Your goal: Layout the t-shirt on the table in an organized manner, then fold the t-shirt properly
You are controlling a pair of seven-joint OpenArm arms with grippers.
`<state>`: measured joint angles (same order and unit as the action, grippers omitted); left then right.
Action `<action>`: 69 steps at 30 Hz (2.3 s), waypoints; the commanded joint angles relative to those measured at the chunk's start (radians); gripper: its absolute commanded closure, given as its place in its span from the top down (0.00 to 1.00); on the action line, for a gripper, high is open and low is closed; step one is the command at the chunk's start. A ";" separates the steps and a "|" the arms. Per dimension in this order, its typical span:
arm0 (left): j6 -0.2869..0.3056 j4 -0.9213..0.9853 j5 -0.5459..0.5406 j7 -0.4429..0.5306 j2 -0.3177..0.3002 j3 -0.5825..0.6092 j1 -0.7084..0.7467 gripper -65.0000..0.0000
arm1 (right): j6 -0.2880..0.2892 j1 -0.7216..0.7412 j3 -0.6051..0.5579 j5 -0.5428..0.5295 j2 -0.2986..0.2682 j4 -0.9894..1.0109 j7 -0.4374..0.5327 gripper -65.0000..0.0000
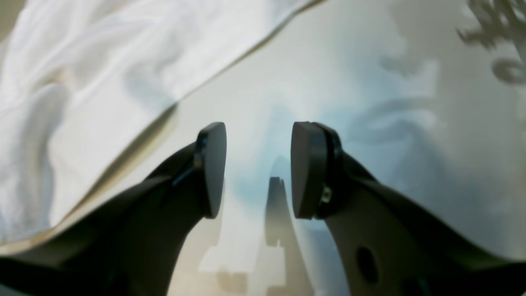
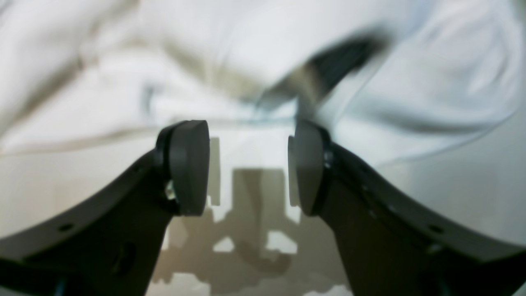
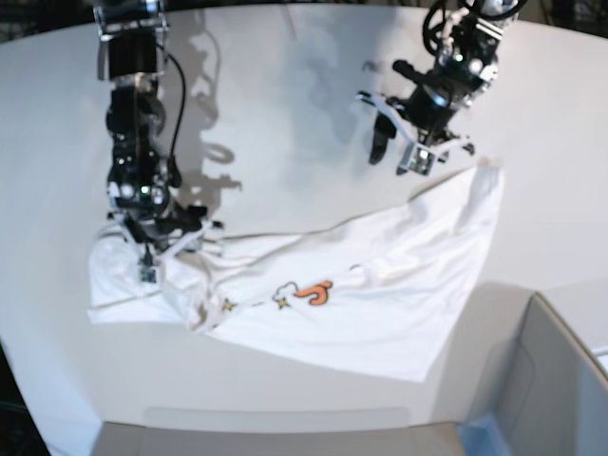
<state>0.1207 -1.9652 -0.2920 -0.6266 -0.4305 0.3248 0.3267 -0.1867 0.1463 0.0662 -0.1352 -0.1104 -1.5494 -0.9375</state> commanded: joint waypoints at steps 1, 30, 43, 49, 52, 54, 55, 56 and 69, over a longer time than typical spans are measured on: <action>-0.005 -0.018 0.003 0.021 -0.008 0.003 -0.004 0.39 | 0.005 0.022 0.008 -0.011 0.001 -0.016 0.010 0.51; -0.005 -0.018 0.003 0.021 -0.009 0.006 -0.027 0.39 | 0.010 0.220 -0.061 -0.011 -0.008 0.286 0.133 0.51; -0.005 -0.016 0.003 0.021 -0.009 0.006 -0.048 0.39 | 0.010 0.238 -0.052 -0.011 0.030 0.332 0.153 0.00; -0.005 -0.016 0.003 0.021 -0.009 0.006 -0.048 0.39 | 0.008 0.161 -0.052 -0.137 0.059 0.109 0.096 0.00; -0.005 -0.016 0.003 0.021 -0.009 0.006 -0.048 0.39 | 0.008 0.123 -0.049 -0.271 0.036 0.022 0.087 0.00; -0.005 -0.016 0.003 0.021 -0.009 0.006 -0.044 0.39 | 0.008 0.103 -0.049 -0.363 0.015 -0.006 0.087 0.00; -0.005 -0.016 0.003 0.021 -0.009 0.006 -0.044 0.39 | 0.008 0.092 -0.049 -0.423 0.001 -0.007 0.087 0.00; -0.005 -0.016 0.003 0.021 -0.009 0.006 -0.044 0.39 | 0.005 0.088 -0.049 -0.470 -0.015 -0.003 0.087 0.00; -0.005 -0.018 0.003 0.020 -0.009 0.006 -0.018 0.39 | -0.050 -0.001 0.090 -0.590 -0.124 -0.044 -0.073 0.00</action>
<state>0.1204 -1.9648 -0.2897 -0.6273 -0.4328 0.3332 0.3153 -0.2398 0.1204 0.1497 -0.7258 -0.2127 -1.5757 -1.0195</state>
